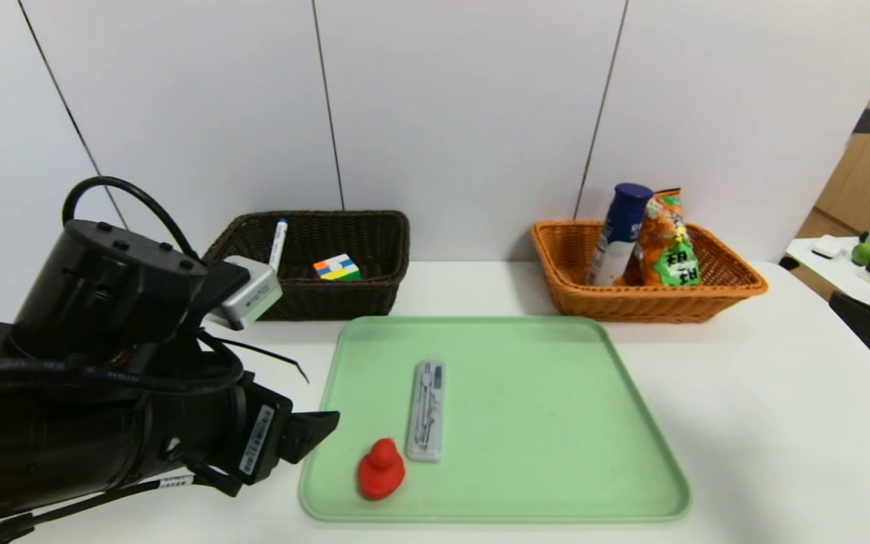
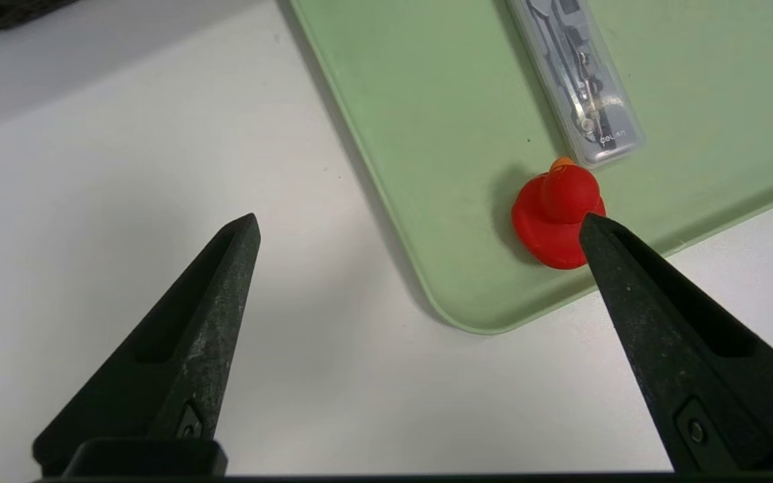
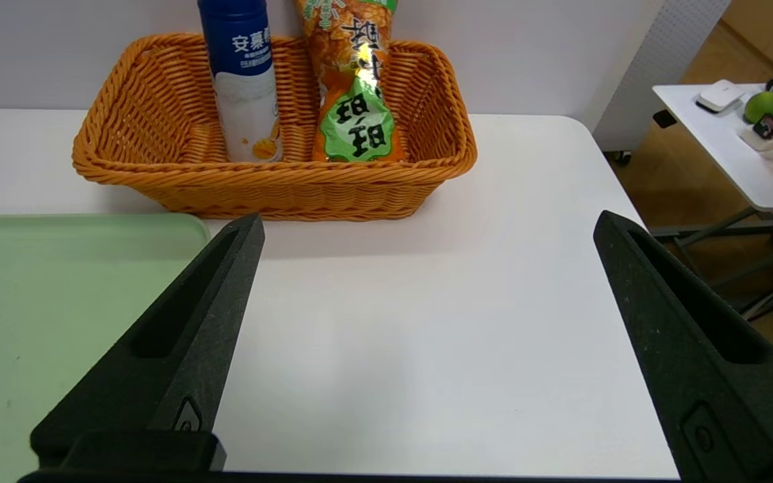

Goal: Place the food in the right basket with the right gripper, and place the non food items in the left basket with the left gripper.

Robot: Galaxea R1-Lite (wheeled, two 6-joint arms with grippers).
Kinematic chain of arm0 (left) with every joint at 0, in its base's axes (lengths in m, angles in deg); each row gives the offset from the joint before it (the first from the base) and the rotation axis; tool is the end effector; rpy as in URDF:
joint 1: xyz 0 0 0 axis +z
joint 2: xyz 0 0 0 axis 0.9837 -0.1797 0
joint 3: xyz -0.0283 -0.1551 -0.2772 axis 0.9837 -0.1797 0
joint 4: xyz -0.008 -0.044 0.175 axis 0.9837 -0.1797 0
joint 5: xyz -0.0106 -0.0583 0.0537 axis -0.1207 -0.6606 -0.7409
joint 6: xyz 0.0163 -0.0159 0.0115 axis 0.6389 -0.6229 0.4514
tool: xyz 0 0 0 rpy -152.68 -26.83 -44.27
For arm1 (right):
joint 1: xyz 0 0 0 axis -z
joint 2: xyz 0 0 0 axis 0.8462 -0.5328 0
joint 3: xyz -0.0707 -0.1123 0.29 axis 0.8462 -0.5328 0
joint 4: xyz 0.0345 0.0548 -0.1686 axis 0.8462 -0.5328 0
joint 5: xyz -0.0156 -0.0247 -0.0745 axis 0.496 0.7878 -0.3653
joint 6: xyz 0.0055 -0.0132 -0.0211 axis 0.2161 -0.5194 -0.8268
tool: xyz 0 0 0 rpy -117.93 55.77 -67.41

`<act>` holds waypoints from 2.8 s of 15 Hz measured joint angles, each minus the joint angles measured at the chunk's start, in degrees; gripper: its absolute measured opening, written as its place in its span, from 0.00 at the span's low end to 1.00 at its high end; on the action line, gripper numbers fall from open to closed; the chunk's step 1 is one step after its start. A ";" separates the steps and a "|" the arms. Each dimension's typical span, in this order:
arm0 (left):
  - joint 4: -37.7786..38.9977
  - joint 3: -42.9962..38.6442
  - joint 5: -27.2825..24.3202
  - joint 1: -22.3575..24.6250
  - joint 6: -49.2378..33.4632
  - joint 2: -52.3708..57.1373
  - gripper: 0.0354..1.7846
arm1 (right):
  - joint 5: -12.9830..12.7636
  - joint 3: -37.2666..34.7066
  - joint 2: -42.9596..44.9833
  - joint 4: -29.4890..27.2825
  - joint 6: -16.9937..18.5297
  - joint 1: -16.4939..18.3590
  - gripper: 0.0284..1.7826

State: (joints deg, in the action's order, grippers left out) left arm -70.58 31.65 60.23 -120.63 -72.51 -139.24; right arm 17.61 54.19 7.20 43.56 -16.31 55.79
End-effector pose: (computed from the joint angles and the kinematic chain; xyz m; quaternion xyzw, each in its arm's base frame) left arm 0.1535 -0.1263 0.2347 0.0646 0.3294 -0.1997 0.9206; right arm 0.1156 -0.0002 0.2354 -0.0384 0.0583 -0.0655 0.9954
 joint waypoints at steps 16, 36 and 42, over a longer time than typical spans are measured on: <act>-22.19 21.22 -10.31 -5.29 -12.21 -15.40 0.94 | 0.88 0.66 0.69 -0.05 -0.44 -0.24 0.95; -9.70 11.80 -5.72 -5.77 -12.95 -24.20 0.94 | 1.51 1.10 0.80 -0.05 0.02 -0.24 0.95; -4.55 8.90 -4.02 -7.41 -12.18 -24.72 0.94 | 1.52 1.82 0.79 -0.07 0.11 -0.24 0.95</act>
State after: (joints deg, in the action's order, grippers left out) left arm -75.13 40.55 56.20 -128.05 -84.69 -163.96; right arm 19.13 56.00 7.99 43.48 -16.20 55.55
